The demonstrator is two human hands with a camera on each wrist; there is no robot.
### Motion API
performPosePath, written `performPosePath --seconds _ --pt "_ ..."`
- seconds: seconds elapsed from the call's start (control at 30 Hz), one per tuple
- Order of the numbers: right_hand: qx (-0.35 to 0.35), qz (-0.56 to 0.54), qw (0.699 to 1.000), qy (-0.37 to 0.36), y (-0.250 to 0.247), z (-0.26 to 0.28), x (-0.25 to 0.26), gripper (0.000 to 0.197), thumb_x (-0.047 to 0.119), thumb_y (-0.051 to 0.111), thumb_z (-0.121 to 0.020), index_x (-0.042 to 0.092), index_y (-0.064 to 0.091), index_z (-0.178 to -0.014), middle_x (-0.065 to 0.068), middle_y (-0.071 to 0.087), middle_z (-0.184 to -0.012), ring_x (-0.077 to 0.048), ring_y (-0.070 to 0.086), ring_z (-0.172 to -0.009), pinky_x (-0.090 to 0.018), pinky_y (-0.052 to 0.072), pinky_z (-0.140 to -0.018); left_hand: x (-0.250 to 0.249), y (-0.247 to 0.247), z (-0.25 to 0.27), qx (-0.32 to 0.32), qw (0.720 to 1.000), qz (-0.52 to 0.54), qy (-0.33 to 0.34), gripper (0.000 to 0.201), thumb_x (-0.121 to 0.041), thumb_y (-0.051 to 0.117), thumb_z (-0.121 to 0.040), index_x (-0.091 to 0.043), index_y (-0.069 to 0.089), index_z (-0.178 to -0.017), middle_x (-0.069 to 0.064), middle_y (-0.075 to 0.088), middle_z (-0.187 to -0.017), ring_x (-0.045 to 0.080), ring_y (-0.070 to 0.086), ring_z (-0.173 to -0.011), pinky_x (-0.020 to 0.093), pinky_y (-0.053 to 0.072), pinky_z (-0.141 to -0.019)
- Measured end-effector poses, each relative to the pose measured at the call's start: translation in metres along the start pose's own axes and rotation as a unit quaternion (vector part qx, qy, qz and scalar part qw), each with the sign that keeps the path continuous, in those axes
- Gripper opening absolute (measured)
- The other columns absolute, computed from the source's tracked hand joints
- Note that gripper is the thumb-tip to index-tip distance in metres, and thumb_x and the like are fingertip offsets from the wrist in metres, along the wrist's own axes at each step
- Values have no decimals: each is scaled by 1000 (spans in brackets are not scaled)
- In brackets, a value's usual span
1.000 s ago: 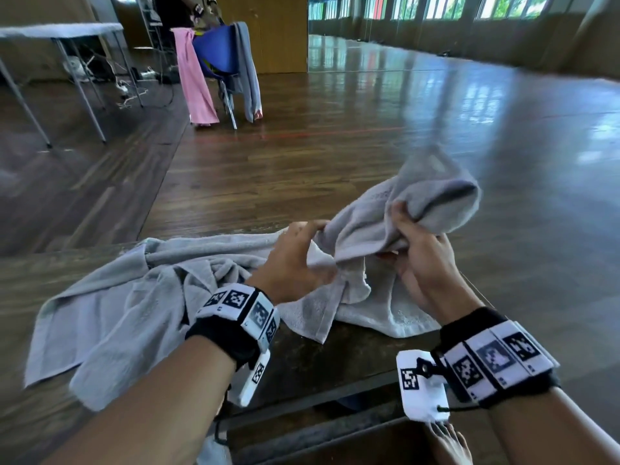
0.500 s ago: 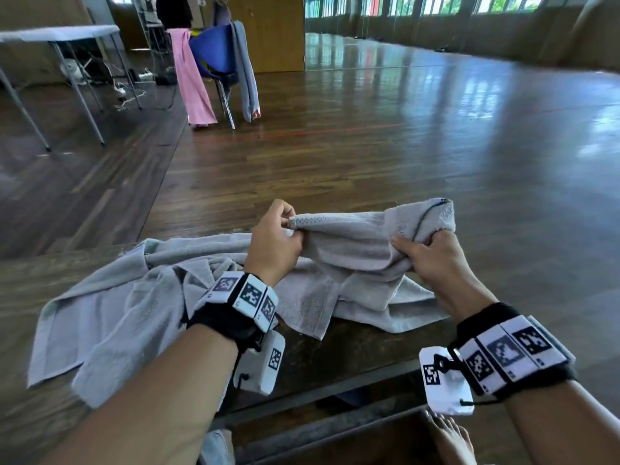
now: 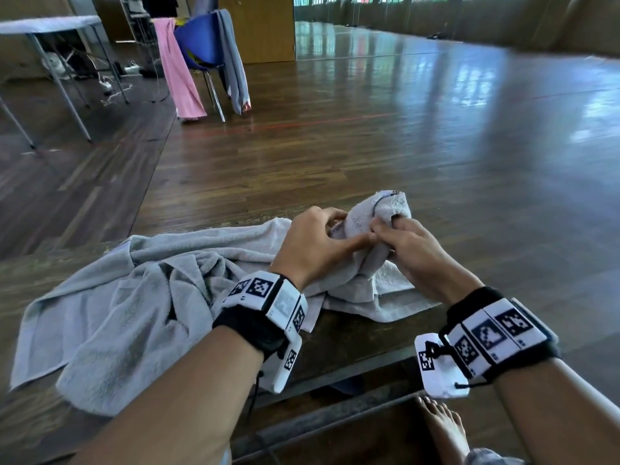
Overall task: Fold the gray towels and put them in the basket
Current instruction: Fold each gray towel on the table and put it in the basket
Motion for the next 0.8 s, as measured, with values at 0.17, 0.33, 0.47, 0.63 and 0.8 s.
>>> performPosePath --seconds 0.17,0.33,0.47,0.63,0.8 --pt "-7 31 999 38 -8 0 -6 26 41 58 -95 30 80 -88 3 79 -93 -13 75 -86 -21 57 -65 2 -1 -2 -11 999 -31 19 19 -27 64 -88 -18 80 -92 -1 74 -71 13 67 -67 27 50 -60" --pt "-185 281 934 123 -57 7 -20 22 28 54 -93 12 63 -80 -7 65 -82 -26 66 -73 -42 60 -68 35 -35 -14 -135 985 43 -98 18 -17 58 -89 -13 75 -84 -5 69 -71 20 65 -77 28 44 -66" --pt "-199 386 885 167 -56 17 -23 56 38 58 -90 15 41 -139 -16 45 -138 -36 51 -125 -49 44 -105 40 -42 -14 -130 983 83 -103 23 -8 55 -88 -14 76 -94 -2 73 -87 15 66 -88 36 54 -86" --pt "-137 313 936 -83 -7 11 25 64 24 63 -93 27 38 -153 -2 42 -149 -23 44 -134 -46 40 -112 -9 -8 -5 12 997 59 51 38 4 52 -82 -18 70 -107 -8 72 -95 -1 66 -89 12 47 -81" --pt "-73 355 924 -123 13 9 20 57 19 57 -91 39 46 -142 13 47 -125 -7 30 -114 -14 30 -93 -30 9 4 47 992 20 118 36 6 50 -85 -13 51 -115 -4 72 -97 9 68 -86 25 53 -74"
Point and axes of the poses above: each hand's wrist, its own z-axis away from the middle knuckle, its own y-axis out of the palm, x = y × z, the point moved 9 cm from there along -z, towards the middle knuckle
